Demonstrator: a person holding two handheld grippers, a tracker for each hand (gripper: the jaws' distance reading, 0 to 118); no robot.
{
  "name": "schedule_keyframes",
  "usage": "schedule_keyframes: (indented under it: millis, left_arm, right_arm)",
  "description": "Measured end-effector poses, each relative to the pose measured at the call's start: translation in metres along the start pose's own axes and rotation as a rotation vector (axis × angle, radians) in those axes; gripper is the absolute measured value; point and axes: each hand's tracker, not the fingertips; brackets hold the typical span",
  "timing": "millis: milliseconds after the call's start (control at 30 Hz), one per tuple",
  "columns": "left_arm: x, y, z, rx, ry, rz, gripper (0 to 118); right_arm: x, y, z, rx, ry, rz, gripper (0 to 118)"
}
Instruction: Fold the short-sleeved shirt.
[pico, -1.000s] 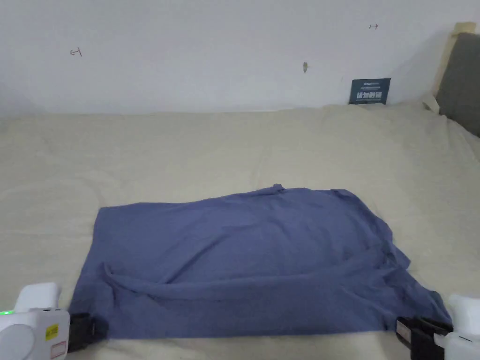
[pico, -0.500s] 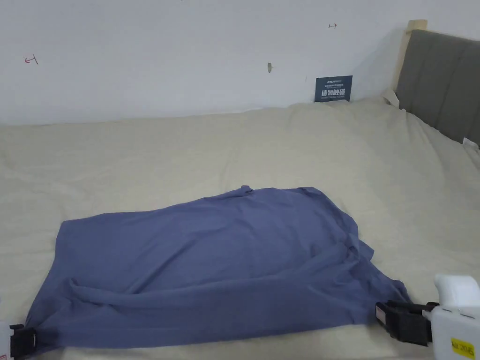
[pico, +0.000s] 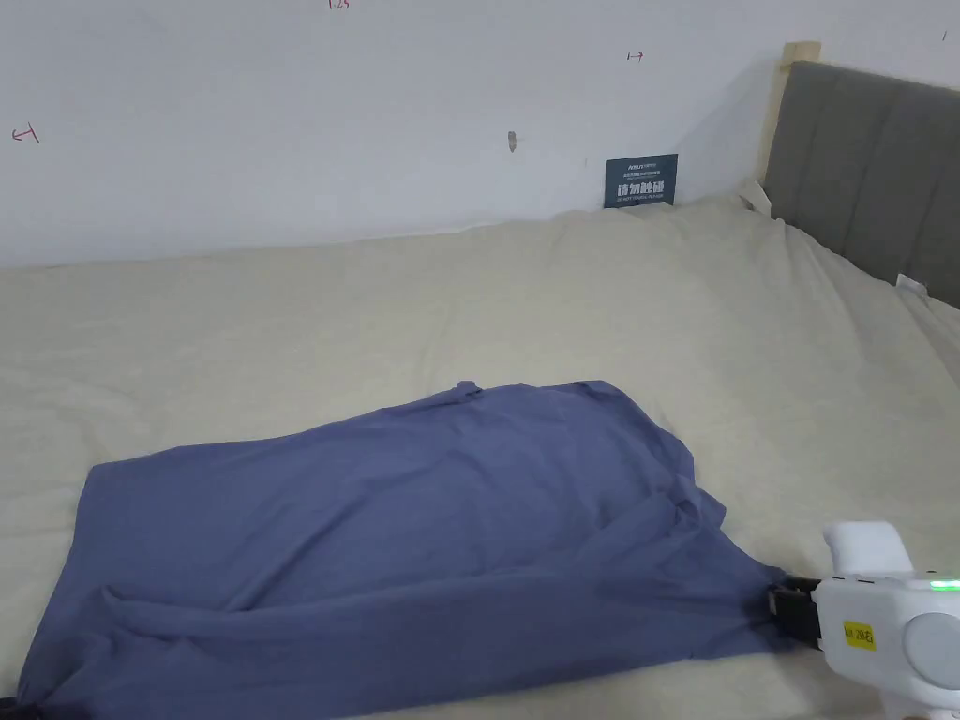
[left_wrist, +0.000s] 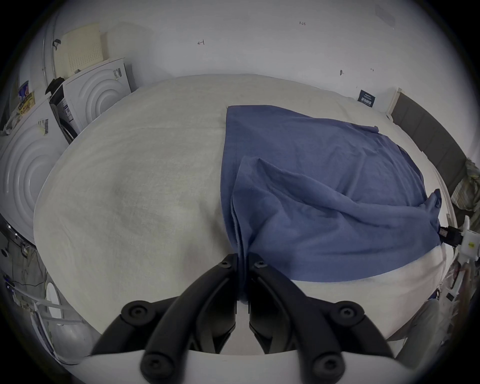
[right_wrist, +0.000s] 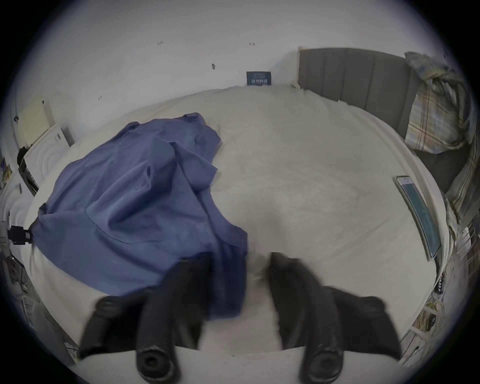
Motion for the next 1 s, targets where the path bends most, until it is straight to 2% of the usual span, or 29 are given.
schedule_keyframes:
  millis: [33,67,167,200,333,533,633,767,933,967,1000]
  left_arm:
    - [0.000,0.000,0.000,-0.003,-0.003,-0.004,6]
    - [0.001,0.000,0.001,-0.005,0.000,-0.008,6]
    - [-0.003,0.002,0.007,0.001,-0.011,-0.002,6]
    - [-0.005,0.003,0.010,0.001,-0.021,0.001,6]
    - [-0.008,0.004,0.028,0.030,-0.021,-0.023,6]
    - [-0.008,-0.014,0.051,0.052,-0.028,-0.034,6]
    - [-0.016,-0.033,0.063,0.035,-0.005,-0.049,6]
    - [-0.035,-0.067,0.076,-0.003,-0.026,-0.005,6]
    - [-0.043,-0.099,0.072,-0.040,-0.018,-0.015,6]
    - [-0.044,-0.102,0.070,-0.037,-0.023,-0.016,8]
    - [-0.045,-0.103,0.068,-0.032,-0.031,-0.012,15]
  right_arm:
    - [0.001,0.002,0.000,-0.004,0.072,-0.050,1]
    - [0.000,0.003,-0.002,-0.023,0.076,-0.077,1]
    - [-0.009,0.005,0.004,-0.011,0.020,0.025,1]
    - [-0.009,0.006,0.007,-0.011,0.028,0.025,1]
    - [0.003,0.013,0.038,0.033,0.085,-0.072,1]
    - [0.010,0.005,0.078,0.032,0.116,-0.099,1]
    - [0.009,-0.009,0.094,0.018,0.087,-0.061,1]
    - [0.021,-0.038,0.113,-0.023,0.131,-0.112,1]
    - [0.021,-0.081,0.114,-0.080,0.124,-0.117,1]
    - [0.021,-0.085,0.111,-0.078,0.129,-0.115,1]
    - [0.021,-0.087,0.106,-0.074,0.132,-0.125,2]
